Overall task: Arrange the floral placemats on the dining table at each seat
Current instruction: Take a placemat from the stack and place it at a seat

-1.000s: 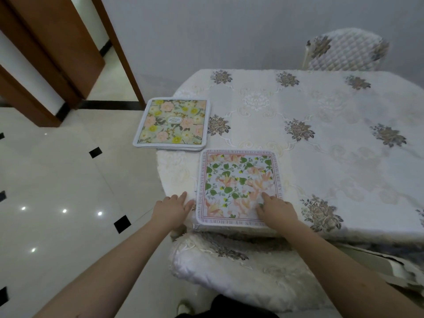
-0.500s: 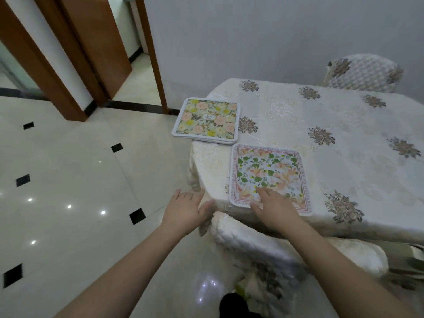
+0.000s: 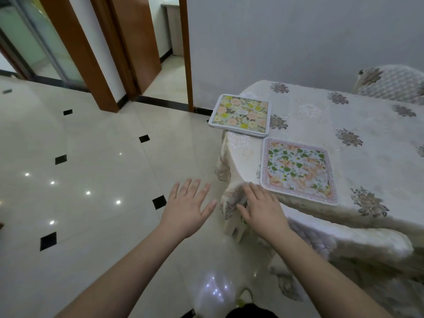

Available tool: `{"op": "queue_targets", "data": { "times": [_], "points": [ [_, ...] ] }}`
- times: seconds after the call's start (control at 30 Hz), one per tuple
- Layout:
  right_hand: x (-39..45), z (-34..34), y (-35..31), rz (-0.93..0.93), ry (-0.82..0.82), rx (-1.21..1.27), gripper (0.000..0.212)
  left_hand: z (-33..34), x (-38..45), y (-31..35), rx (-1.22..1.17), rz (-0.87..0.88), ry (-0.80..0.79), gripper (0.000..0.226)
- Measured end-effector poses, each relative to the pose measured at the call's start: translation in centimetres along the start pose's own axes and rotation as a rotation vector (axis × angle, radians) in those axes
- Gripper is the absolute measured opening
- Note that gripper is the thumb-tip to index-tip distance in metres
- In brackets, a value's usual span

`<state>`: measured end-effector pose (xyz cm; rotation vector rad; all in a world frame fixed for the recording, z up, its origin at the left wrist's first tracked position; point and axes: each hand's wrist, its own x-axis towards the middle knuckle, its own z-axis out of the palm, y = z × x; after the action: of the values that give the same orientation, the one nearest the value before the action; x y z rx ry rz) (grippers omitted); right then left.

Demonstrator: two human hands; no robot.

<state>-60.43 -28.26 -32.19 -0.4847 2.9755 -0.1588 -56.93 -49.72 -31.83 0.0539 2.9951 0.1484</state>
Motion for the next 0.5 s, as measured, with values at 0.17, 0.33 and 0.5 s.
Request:
{"op": "queue_targets", "data": {
  "times": [0.17, 0.33, 0.5],
  "points": [
    [-0.1, 0.1, -0.8, -0.062, 0.077, 0.013, 0.065, -1.4, -0.5, -0.3, 0.022, 0.000, 0.067, 0.115],
    [1.2, -0.6, -0.1, -0.087, 0.082, 0.078, 0.070, -2.3, 0.2, 0.3, 0.013, -0.006, 0.089, 0.107],
    [2.6, -0.9, 0.5, -0.108, 0.154, 0.085, 0.074, -2.4, 1.9, 0.8, 0.019, -0.029, 0.099, 0.109]
  ]
}}
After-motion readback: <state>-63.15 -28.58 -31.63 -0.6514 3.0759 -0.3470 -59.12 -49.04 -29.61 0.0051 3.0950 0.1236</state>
